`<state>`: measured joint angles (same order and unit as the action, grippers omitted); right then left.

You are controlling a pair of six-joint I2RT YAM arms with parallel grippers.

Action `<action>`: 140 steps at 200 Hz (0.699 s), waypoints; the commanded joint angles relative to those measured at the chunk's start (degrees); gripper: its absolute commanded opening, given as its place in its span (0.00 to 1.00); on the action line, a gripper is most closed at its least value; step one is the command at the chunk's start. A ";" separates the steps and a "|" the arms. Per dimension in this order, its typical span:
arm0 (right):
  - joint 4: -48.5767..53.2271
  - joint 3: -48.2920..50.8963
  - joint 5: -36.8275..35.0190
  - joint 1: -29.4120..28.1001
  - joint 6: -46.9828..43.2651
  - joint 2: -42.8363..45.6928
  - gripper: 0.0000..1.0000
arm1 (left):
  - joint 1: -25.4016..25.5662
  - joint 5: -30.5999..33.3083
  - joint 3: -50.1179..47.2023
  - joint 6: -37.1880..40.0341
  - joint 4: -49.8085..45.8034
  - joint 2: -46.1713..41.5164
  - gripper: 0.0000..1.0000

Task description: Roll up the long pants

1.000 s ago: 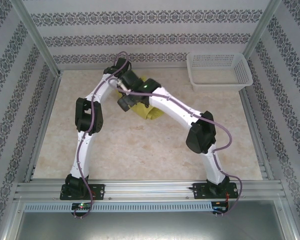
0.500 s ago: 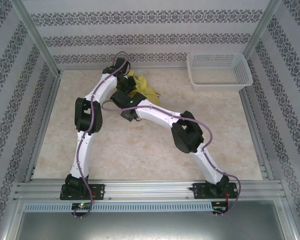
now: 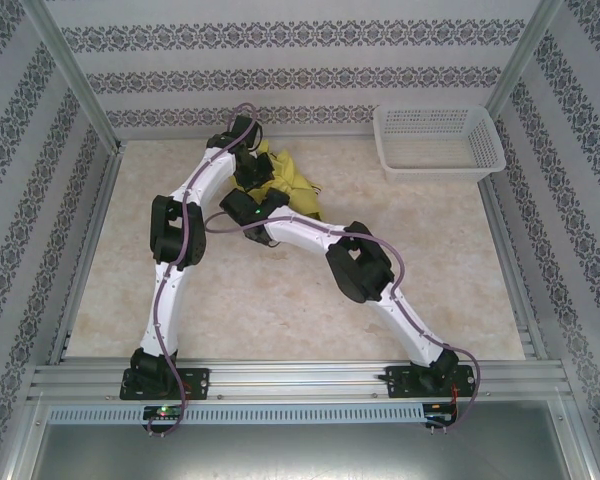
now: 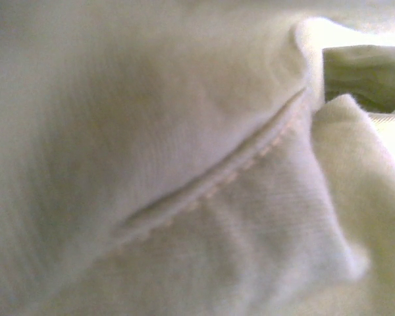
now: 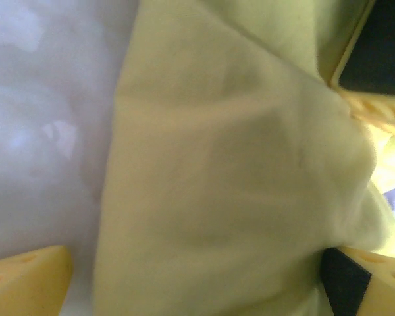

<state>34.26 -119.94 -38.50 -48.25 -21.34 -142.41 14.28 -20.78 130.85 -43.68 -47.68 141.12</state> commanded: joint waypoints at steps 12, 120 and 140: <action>-4.56 -3.92 -3.08 5.19 -5.29 -4.52 0.98 | 1.14 -0.91 -1.79 0.89 -2.86 -2.70 0.00; 4.62 -3.55 11.51 11.38 3.03 -2.50 0.00 | -2.25 0.33 6.97 0.59 -5.89 -5.20 0.16; 3.96 0.53 12.57 10.91 4.94 0.50 0.00 | -4.39 -0.90 11.71 -1.32 -5.62 -4.90 0.55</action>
<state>32.10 -125.38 -27.00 -42.87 -21.87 -143.00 14.39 -20.84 134.56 -43.00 -45.89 141.01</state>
